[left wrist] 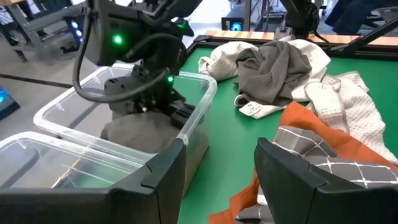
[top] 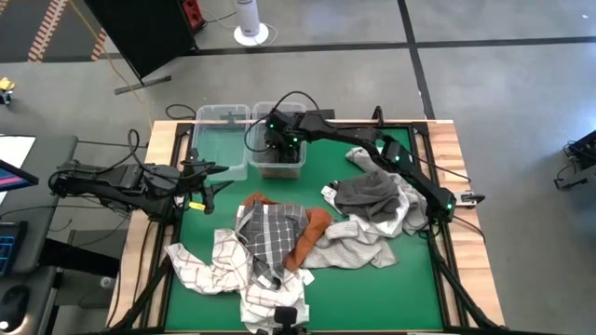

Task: Sort towels by color in basket
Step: Put the dark gray towel into the right transparent bin

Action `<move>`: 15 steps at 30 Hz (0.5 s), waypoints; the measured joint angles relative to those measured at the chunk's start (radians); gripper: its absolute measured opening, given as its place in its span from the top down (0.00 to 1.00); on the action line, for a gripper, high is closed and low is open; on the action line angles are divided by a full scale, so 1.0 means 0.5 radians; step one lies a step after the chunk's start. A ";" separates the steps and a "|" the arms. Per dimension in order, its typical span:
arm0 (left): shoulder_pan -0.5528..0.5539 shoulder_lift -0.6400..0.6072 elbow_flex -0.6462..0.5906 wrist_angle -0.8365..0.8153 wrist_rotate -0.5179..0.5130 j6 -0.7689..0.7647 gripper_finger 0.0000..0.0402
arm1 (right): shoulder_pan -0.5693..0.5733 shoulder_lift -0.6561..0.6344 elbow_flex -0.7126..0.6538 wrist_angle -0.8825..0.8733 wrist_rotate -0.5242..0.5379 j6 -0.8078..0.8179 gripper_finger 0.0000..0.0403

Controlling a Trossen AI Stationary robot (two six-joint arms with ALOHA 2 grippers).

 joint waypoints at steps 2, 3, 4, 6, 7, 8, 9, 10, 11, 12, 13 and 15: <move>0.000 0.000 0.000 0.003 0.000 0.000 0.55 | 0.000 -0.010 0.001 -0.011 -0.001 0.010 0.92; 0.000 0.000 0.000 0.003 0.000 0.000 0.55 | 0.000 -0.015 0.000 -0.012 -0.004 0.007 0.91; 0.000 0.000 0.000 0.003 0.000 0.000 0.55 | 0.002 -0.019 0.000 -0.009 -0.011 -0.007 0.89; 0.000 0.000 0.000 0.004 0.000 -0.001 0.55 | 0.012 -0.025 0.000 0.001 -0.012 -0.047 0.83; 0.000 0.000 0.000 0.002 0.000 -0.001 0.55 | 0.018 -0.025 0.000 0.001 -0.012 -0.052 0.79; 0.000 -0.001 0.000 0.003 0.000 -0.002 0.55 | 0.024 -0.025 0.000 -0.003 -0.012 -0.051 0.75; 0.000 -0.001 0.000 0.003 0.000 -0.002 0.55 | 0.029 -0.025 0.000 -0.009 -0.012 -0.051 0.71; 0.000 0.000 0.000 0.002 0.000 -0.002 0.55 | 0.035 -0.025 0.000 -0.011 -0.013 -0.047 0.66; 0.000 0.000 0.000 0.002 0.000 -0.002 0.55 | 0.039 -0.025 0.000 -0.009 -0.013 -0.028 0.61; 0.000 0.000 0.000 0.002 0.000 -0.002 0.55 | 0.041 -0.025 0.003 -0.009 -0.017 -0.001 0.57; 0.000 0.000 0.000 0.002 0.000 -0.002 0.55 | 0.041 -0.025 0.022 -0.028 -0.020 0.027 0.52; 0.000 0.000 0.000 0.002 0.000 -0.002 0.55 | 0.039 -0.024 0.080 -0.096 -0.023 0.060 0.44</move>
